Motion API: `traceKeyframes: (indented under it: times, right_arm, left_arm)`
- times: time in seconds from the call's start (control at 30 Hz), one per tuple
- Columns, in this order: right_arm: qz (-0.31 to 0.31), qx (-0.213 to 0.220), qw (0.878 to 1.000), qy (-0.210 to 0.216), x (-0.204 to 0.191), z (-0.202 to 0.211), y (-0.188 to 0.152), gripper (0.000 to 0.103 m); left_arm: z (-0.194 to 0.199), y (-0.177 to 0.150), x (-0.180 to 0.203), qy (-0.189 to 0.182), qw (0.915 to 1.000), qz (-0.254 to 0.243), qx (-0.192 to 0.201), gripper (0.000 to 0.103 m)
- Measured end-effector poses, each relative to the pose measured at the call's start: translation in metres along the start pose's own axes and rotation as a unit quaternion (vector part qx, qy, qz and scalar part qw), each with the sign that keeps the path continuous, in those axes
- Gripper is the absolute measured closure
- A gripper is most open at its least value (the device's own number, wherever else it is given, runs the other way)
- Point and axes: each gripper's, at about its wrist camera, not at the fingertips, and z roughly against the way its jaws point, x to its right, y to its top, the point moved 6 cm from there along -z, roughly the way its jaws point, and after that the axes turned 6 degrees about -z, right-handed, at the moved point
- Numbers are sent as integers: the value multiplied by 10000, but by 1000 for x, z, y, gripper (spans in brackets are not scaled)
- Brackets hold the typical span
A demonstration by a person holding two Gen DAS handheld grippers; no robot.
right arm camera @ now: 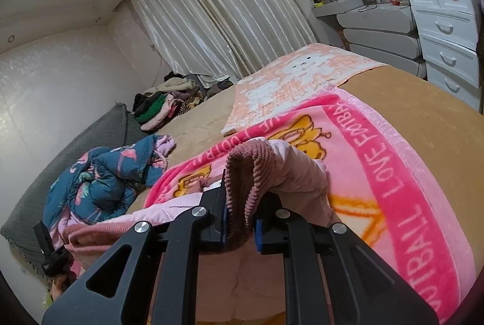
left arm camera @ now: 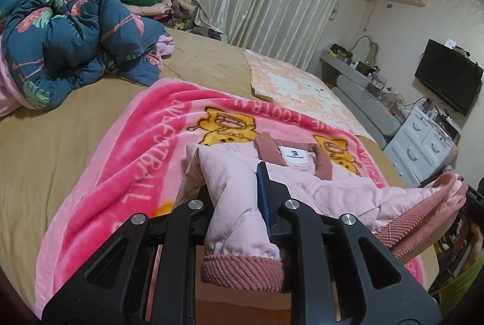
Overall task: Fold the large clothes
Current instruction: 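Lift the hem with both tools and carry it toward the collar, then lay the hem over the collar and open both tools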
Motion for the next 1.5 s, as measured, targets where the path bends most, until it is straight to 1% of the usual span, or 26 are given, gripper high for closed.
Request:
traceKeyframes:
  times: [0.27,0.43,0.63,0.7,0.8,0.83,0.87,0.9,0.93,1.0,1.03,1.1,1.13,1.17,1.23,1.33,1.4,1.43,1.47,1.5]
  right_arm:
    - [62,-265,9992,-282,14,-47,6,91]
    - [-20,-475,9981,-395,29,-75,3,89]
    - [-382,-700,9964,-290,42,-96,2,87]
    - [-515,-779,9954,-195,45,-100,3,84]
    - [-715,-914,9933,9,48,-102,4,79]
    - [-834,-949,9919,152,49,-102,4,75]
    - [-984,-978,9895,397,49,-100,5,55]
    - [-1166,-998,9863,605,49,-98,5,38]
    - [-1267,-993,9846,688,49,-96,5,19]
    - [-1244,-1056,9827,872,43,-93,3,19]
    - [-1076,-1071,9846,870,38,-91,1,19]
    - [-600,-1047,9908,609,31,-87,-5,19]
    - [-257,-1033,9936,384,27,-86,-10,19]
    - [86,-1037,9944,156,24,-85,-16,18]
    - [664,-1107,9912,-280,20,-88,-32,15]
    - [1333,-1333,9772,-976,27,-100,-59,15]
    - [1528,-1529,9690,-1195,34,-109,-76,14]
    - [1588,-1544,9670,-1256,36,-111,-82,14]
    - [1662,-1537,9651,-1315,38,-112,-85,14]
    - [1723,-1510,9642,-1335,38,-112,-87,14]
  left_arm:
    - [-37,-1,-10,203,9996,-44,-213,91]
    - [-59,-5,-17,298,9988,-67,-376,91]
    - [-77,-7,-21,348,9981,-85,-496,91]
    - [-81,-8,-21,362,9980,-83,-515,91]
    - [-88,-10,-22,384,9977,-60,-562,91]
    - [-90,-11,-23,396,9975,-56,-581,91]
    - [-92,-12,-23,400,9974,-52,-590,91]
    - [-93,-12,-23,398,9974,-47,-597,91]
    - [-95,-13,-23,413,9973,-50,-608,91]
    - [-97,-13,-24,411,9972,-34,-618,91]
    - [-98,-14,-24,403,9972,-16,-632,91]
    - [-100,-14,-24,403,9971,-26,-646,90]
    - [-101,-14,-23,413,9970,-45,-650,89]
    - [-102,-14,-22,418,9970,-51,-655,89]
    - [-104,-14,-22,434,9969,-39,-657,89]
    - [-103,-13,-22,408,9971,21,-639,84]
    - [-99,-11,-21,402,9974,71,-591,81]
    - [-95,-9,-19,353,9978,99,-551,73]
    - [-91,-7,-16,207,9985,148,-485,50]
    - [-87,-5,-13,57,9989,188,-425,32]
